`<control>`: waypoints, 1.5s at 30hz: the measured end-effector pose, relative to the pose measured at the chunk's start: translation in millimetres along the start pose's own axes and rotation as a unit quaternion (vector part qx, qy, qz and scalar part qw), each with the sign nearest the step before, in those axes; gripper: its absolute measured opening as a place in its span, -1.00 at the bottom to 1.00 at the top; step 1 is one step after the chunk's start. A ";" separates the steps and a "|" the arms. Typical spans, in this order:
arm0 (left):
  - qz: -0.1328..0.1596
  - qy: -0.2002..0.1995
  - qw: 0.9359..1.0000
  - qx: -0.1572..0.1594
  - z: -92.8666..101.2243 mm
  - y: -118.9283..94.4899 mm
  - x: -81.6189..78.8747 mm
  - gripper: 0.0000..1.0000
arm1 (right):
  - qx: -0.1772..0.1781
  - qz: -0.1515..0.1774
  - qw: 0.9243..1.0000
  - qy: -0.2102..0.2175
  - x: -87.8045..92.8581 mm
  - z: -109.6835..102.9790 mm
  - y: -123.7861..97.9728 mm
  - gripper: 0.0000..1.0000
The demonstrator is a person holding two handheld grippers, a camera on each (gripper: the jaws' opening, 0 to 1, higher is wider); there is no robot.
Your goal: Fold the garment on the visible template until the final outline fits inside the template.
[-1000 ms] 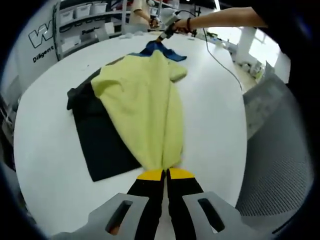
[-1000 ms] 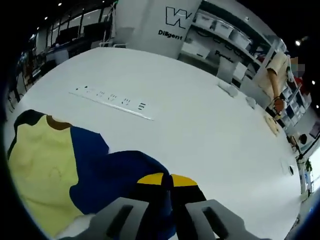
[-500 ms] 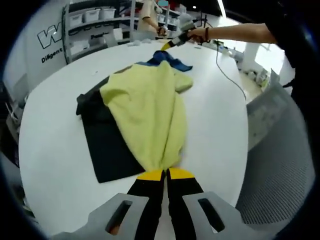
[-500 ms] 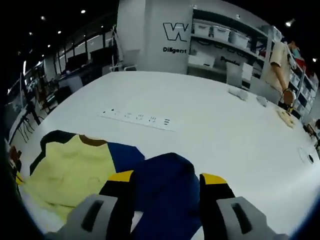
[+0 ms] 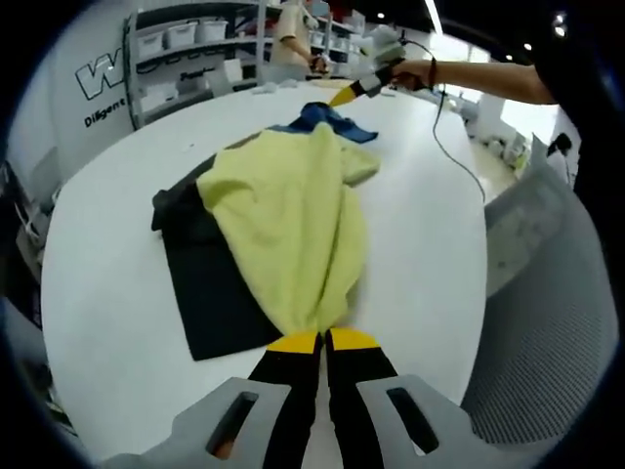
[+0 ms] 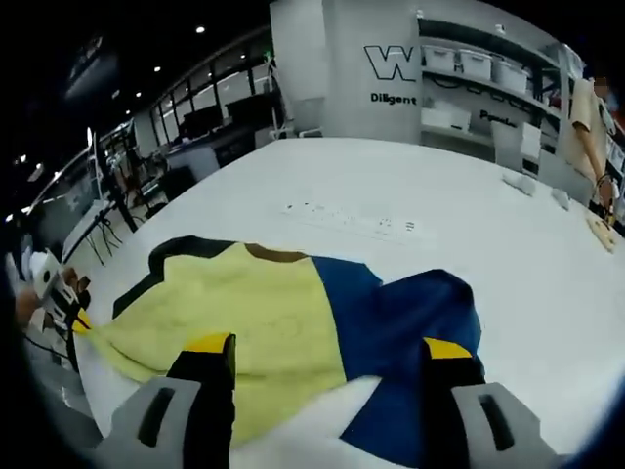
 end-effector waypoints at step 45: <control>0.027 -0.015 0.999 -0.011 7.1 -0.6 -2.8 -0.95 | -0.099 -0.030 0.993 -0.064 102.0 -88.7 1.5 -0.37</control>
Point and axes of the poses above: the point that each gripper's makers call its tool centre point, and the gripper's own axes: y roughly forward along the fingers, z roughly to its right, x roughly out of its underside, the point moved 8 cm from there along -y, roughly backward along the fingers, and after that the axes turned 1 degree about -z, right-handed, at the moved point
